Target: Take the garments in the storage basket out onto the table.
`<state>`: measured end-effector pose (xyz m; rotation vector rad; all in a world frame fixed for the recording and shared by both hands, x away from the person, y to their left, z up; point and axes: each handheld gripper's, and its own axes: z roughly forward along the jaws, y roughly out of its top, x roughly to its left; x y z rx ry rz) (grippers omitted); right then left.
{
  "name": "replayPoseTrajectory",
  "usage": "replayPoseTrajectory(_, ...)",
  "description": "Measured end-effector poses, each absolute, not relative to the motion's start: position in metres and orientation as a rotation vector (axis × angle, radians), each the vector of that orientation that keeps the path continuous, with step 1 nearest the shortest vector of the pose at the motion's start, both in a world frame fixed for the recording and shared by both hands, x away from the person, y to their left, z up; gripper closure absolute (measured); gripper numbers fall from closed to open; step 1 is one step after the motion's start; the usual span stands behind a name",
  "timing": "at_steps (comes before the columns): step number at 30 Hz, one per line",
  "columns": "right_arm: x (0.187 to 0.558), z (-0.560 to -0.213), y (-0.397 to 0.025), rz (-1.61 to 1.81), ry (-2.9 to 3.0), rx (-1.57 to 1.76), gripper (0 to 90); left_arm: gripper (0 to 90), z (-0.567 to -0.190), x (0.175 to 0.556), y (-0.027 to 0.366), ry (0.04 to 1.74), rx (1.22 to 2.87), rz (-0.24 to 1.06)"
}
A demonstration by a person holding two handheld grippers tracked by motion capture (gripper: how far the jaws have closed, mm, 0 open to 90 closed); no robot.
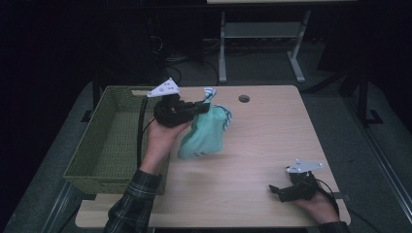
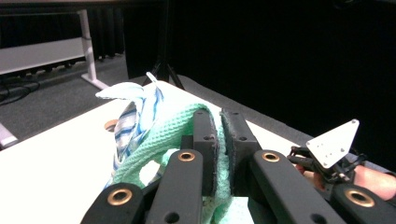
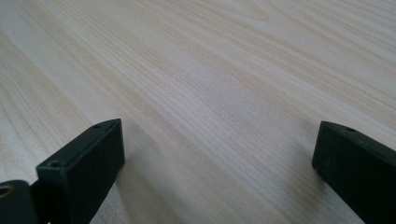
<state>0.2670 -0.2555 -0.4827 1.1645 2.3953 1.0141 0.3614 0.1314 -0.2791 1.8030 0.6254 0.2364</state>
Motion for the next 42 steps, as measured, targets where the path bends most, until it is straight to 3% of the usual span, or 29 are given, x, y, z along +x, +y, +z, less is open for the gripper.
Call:
replayPoseTrajectory(22, 0.267, -0.483, -0.256, 1.014, 2.395, 1.163, 2.1, 84.6, -0.344, 0.368, 0.056, 0.639, 1.974, 0.247)
replayPoseTrajectory(42, 0.267, -0.483, -0.256, 1.014, 2.396, 1.162, 2.1, 83.7, -0.424, 0.377, 0.015, 0.651, 2.171, 0.125)
